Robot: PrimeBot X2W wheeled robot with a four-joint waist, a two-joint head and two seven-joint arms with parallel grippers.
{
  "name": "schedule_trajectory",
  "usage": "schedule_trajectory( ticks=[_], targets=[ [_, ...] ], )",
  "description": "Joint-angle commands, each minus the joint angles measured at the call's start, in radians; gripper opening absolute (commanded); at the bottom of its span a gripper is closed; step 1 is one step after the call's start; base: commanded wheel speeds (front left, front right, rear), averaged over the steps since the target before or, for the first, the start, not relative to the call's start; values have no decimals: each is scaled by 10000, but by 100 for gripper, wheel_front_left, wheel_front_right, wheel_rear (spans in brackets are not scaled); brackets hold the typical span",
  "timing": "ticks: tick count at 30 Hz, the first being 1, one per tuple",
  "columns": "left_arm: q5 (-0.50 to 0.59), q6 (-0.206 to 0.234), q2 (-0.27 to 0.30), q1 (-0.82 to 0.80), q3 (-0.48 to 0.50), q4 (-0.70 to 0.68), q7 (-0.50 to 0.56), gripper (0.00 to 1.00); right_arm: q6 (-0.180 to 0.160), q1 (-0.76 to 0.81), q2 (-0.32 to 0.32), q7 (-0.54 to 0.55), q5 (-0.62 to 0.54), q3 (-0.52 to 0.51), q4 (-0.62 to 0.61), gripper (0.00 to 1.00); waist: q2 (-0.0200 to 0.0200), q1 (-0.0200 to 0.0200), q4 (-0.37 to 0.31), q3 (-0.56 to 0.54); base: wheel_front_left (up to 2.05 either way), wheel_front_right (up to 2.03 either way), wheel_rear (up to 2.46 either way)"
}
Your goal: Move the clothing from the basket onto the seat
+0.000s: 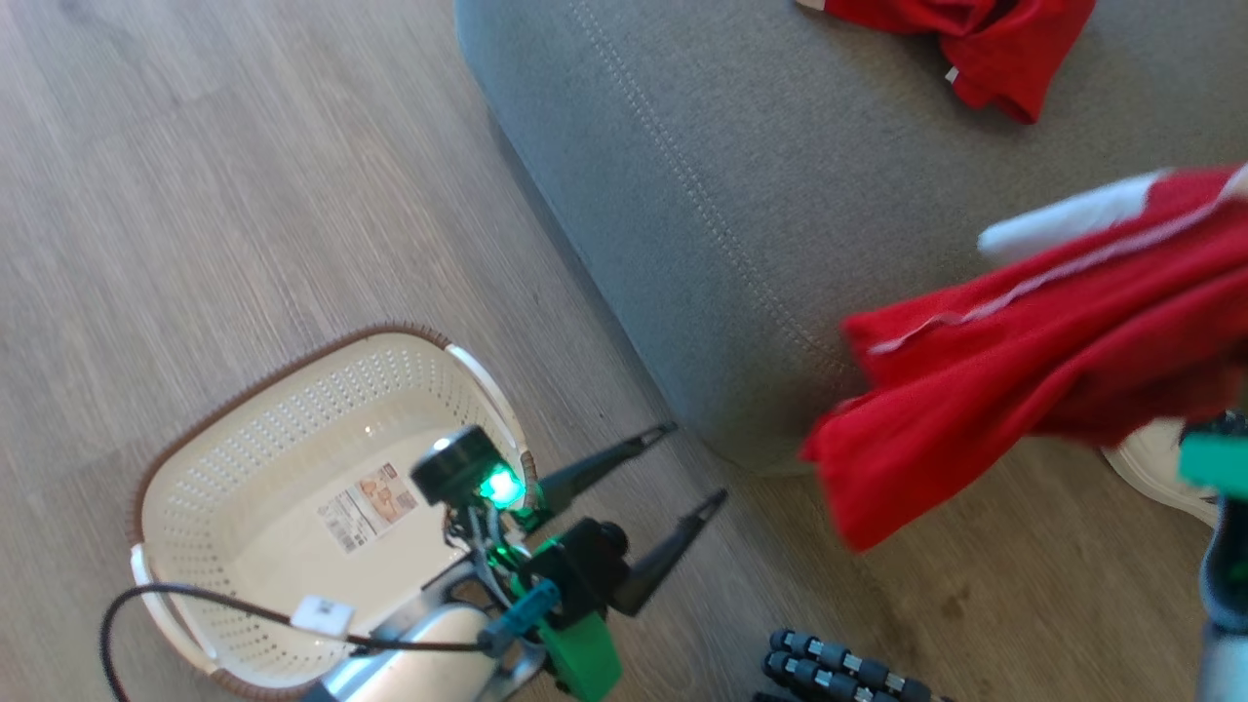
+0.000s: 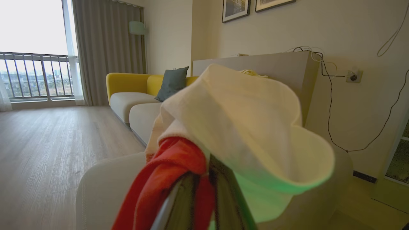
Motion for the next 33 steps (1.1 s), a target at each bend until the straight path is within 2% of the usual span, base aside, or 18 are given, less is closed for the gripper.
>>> schedule_trajectory(
  ticks=[1,5,9,10,16,20,25,28,33],
  targets=[
    [-75,112,120,-283,516,-386,-24,100,-2,-965,-131,-67,-123,-49,-573,0,0,0,4,194,0,0,0],
    [-19,155,226,-379,650,-456,-24,100,-2,-1941,-152,-67,-500,-120,-817,0,0,0,13,446,0,0,0],
    [60,211,400,-459,729,-574,-24,100,-2,-3317,-704,-67,-796,5,-882,0,0,0,26,754,0,0,0],
    [88,204,476,-498,696,-630,-24,100,-2,-4000,-1188,-67,-844,-71,-709,0,0,0,121,920,0,0,0],
    [138,123,697,-777,396,-690,-24,100,-2,-6375,-2745,-67,-927,-376,281,0,0,0,560,1573,0,0,0],
    [199,88,832,-1069,244,-778,-24,100,-2,-7570,-3799,-67,-1069,-563,1317,0,0,0,930,2117,0,0,0],
    [206,68,1033,-1363,112,-887,-24,100,-2,-9023,-4747,-67,-1036,-1004,2952,0,0,0,1323,2821,0,0,0],
    [187,55,1169,-1423,-7,-921,-24,100,-2,-9730,-5177,-65,-1039,-1359,4455,0,0,0,1562,3139,0,0,0],
    [119,168,1417,-1469,90,-943,-24,100,-2,-11001,-5318,15,-973,-2627,7126,0,0,0,1795,3641,0,0,0]
  ],
)
